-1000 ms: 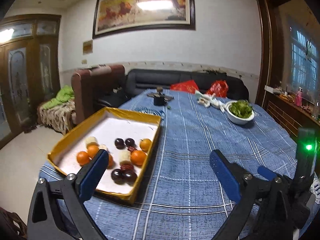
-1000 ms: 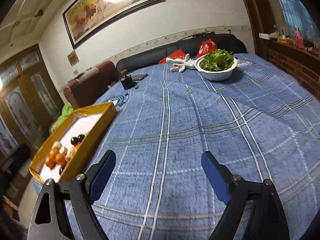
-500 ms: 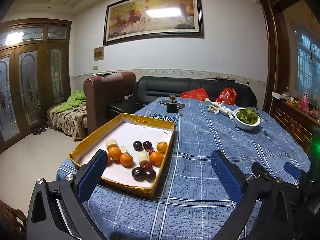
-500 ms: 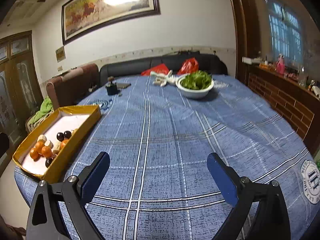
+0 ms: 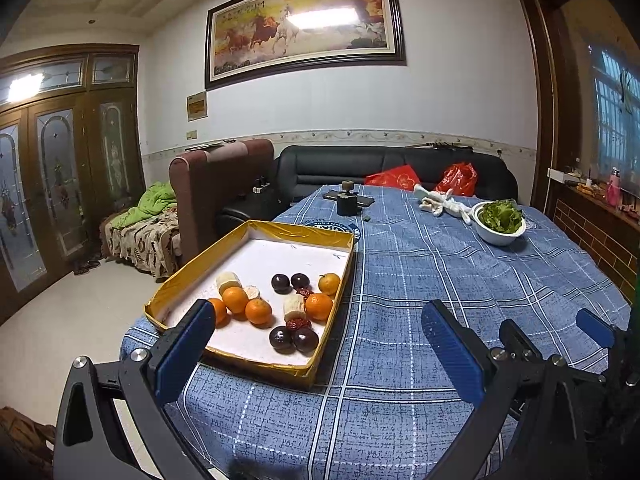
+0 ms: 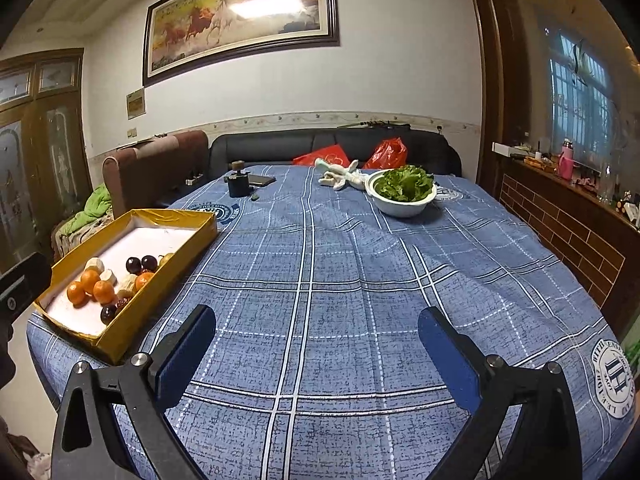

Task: Organize fruits

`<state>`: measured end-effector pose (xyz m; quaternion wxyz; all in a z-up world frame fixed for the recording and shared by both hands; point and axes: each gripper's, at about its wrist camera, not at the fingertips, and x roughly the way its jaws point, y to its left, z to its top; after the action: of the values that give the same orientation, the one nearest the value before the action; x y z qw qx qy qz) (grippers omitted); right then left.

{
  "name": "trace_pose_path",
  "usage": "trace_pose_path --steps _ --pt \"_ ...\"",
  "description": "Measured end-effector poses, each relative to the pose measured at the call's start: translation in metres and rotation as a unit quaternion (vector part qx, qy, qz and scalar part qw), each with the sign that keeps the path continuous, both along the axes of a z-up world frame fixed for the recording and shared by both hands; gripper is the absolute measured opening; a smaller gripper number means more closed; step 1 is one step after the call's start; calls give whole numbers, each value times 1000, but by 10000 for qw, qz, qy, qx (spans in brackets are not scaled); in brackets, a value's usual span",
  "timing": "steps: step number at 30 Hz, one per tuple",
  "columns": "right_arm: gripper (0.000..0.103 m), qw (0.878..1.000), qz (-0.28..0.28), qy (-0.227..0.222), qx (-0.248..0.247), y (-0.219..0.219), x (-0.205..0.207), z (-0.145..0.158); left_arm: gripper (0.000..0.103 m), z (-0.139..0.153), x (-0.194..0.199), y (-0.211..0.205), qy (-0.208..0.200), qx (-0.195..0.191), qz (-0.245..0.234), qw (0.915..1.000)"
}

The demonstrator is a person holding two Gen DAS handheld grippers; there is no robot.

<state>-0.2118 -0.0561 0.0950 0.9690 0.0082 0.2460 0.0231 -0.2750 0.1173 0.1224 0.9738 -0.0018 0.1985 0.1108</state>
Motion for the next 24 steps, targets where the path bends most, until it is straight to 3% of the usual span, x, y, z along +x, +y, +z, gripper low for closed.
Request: trace_pose_path --steps 4,9,11,13,16,24 --pt "103 9999 65 -92 6 2 -4 1 103 4 -8 -3 -240 178 214 9993" --pt "103 9996 188 -183 -108 9 -6 0 103 13 -18 -9 -735 674 877 9912" --pt "103 9994 248 -186 -154 13 -5 0 103 15 -10 -9 -626 653 664 9937" --pt "103 9992 311 -150 -183 16 -3 -2 103 13 4 -4 -266 416 340 9982" --pt "103 9990 399 -66 -190 18 1 -6 103 6 20 0 55 276 205 9994" --pt "103 9984 539 57 -131 21 12 -4 103 1 47 7 272 175 56 9995"
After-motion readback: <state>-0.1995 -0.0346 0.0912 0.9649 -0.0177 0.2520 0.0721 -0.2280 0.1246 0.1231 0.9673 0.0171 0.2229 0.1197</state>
